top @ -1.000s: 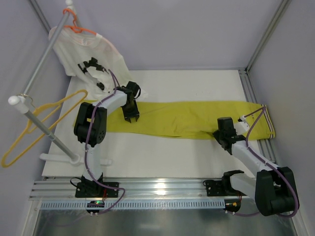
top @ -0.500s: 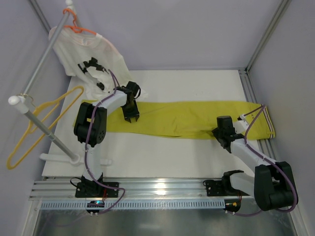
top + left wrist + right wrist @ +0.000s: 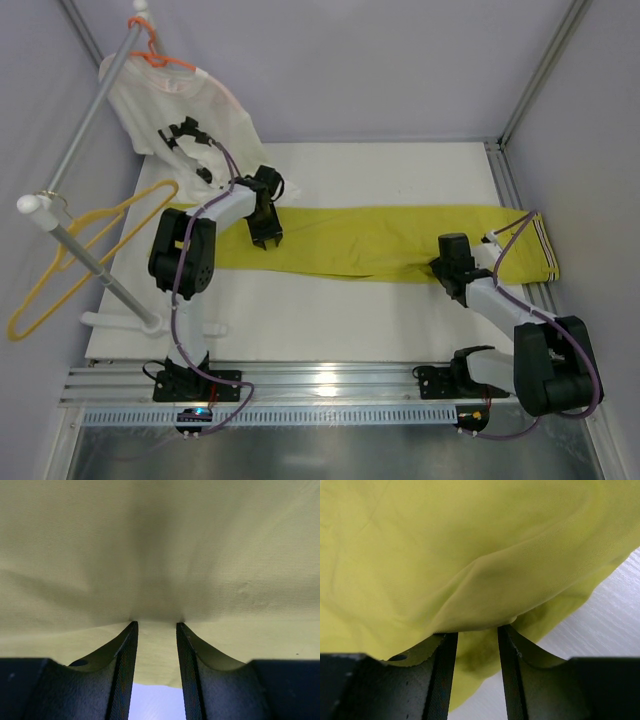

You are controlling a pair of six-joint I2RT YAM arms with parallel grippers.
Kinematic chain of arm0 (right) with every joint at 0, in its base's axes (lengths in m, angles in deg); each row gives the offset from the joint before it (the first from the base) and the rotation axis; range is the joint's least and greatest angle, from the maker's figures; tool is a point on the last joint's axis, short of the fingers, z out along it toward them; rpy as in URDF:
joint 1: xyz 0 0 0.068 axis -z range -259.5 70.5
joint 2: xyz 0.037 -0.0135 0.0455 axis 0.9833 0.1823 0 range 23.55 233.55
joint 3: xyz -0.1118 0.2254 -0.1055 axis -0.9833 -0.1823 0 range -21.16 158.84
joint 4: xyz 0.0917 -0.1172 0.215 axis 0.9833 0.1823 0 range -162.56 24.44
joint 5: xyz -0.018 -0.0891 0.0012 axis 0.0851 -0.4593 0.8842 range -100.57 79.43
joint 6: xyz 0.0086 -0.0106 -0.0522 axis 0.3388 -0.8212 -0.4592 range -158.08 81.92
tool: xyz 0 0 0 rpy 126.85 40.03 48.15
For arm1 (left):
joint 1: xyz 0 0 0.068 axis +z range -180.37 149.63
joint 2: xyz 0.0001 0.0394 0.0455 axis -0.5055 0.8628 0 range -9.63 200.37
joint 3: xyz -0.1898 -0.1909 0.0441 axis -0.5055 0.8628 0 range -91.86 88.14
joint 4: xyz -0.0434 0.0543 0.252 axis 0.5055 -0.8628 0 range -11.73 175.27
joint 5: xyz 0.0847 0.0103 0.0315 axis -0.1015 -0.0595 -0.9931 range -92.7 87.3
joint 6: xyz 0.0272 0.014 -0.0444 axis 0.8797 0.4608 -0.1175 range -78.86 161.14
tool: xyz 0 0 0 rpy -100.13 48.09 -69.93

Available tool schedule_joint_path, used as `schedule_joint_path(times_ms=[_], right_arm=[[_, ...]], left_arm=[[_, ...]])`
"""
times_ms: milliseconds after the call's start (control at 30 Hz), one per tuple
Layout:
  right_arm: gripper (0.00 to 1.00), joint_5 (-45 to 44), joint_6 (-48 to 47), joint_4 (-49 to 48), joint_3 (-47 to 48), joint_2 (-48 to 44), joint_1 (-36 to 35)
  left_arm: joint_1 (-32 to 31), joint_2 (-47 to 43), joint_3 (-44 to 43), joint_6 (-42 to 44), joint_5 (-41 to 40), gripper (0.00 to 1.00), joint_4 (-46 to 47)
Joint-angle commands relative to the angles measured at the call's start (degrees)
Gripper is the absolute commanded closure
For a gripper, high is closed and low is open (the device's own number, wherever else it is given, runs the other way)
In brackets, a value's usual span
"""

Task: Place the trousers on the hanger
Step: Fold the trousers

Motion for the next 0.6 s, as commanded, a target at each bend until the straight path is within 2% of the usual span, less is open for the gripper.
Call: schedule_joint_path(times_ms=[0,233,333,467,567], right_arm=[[0.59,-3.4,2.4,-4.4,1.8,1.1,0.1],[0.68,-4.8,4.5,-4.4,2.1,3.0,0.0],[0.75,-5.5,5.2,-4.2,2.1,3.5,0.1],[0.96,-5.5,5.0,-3.1,2.9,3.9,0.1],[0.96,-5.6,3.3,2.2,5.8,3.2,0.1]], left_arm=[[1.0,0.7,2.7,-0.4,-0.9,0.62,0.1],[1.4,0.0,3.7,-0.8,-0.9,0.62,0.4],[1.4,-0.3,4.1,-1.0,-1.0,0.62,0.6],[1.8,-0.2,4.2,-1.4,-1.0,0.62,0.7],[2.7,0.6,3.9,-1.2,-1.3,0.62,0.4]])
